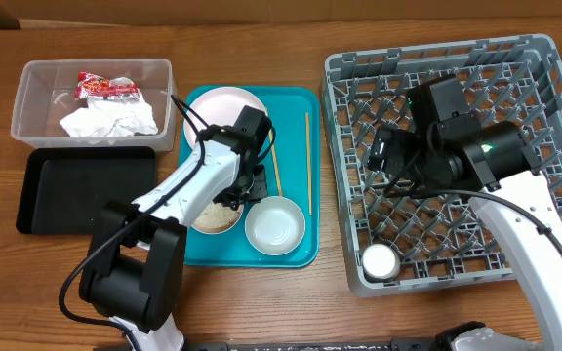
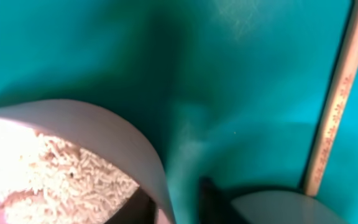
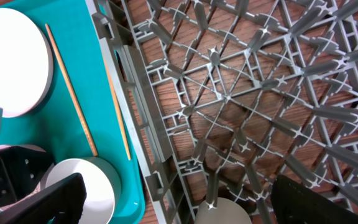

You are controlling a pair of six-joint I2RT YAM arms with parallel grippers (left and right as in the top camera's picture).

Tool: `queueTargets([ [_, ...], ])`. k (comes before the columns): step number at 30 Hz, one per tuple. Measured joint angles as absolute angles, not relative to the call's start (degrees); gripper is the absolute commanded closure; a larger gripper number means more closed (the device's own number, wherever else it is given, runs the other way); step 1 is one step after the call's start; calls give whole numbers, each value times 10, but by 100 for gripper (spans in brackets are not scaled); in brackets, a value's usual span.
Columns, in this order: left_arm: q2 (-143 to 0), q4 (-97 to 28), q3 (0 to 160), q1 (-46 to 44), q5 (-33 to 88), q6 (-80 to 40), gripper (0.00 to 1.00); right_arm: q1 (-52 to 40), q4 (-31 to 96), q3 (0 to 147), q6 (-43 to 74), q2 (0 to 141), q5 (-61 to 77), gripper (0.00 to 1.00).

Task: Sort waste into correct bins and load items into the dishwasher
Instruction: 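Grasp the pink rice bowl with the left gripper and lift it, then tip the pink bowl over the black tray to dump the rice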

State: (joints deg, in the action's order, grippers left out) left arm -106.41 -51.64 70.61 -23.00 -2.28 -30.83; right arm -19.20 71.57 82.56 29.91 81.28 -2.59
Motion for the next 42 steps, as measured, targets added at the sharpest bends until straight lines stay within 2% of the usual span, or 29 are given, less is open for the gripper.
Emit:
queueTargets([
  [7, -1063, -535, 708, -229, -32, -314, 96, -192, 716, 826, 298, 813, -26, 3],
  [11, -1063, -623, 750, -229, -30, -310, 96, -192, 716, 826, 298, 813, -26, 3],
  [16, -1059, -737, 875, -208, -11, -271, 96, -192, 716, 826, 297, 813, -29, 3],
  [19, -1021, -753, 915, -156, 28, -222, 96, -192, 716, 826, 298, 813, -30, 3],
  [26, -974, -785, 912, 53, 165, -81, 96, -192, 715, 826, 298, 813, -30, 3],
  [33, -976, -687, 807, 286, 365, 39, 96, -192, 715, 826, 298, 813, -29, 3],
  [42, -1003, -545, 690, 475, 657, 65, 96, -192, 714, 826, 298, 813, -28, 3],
])
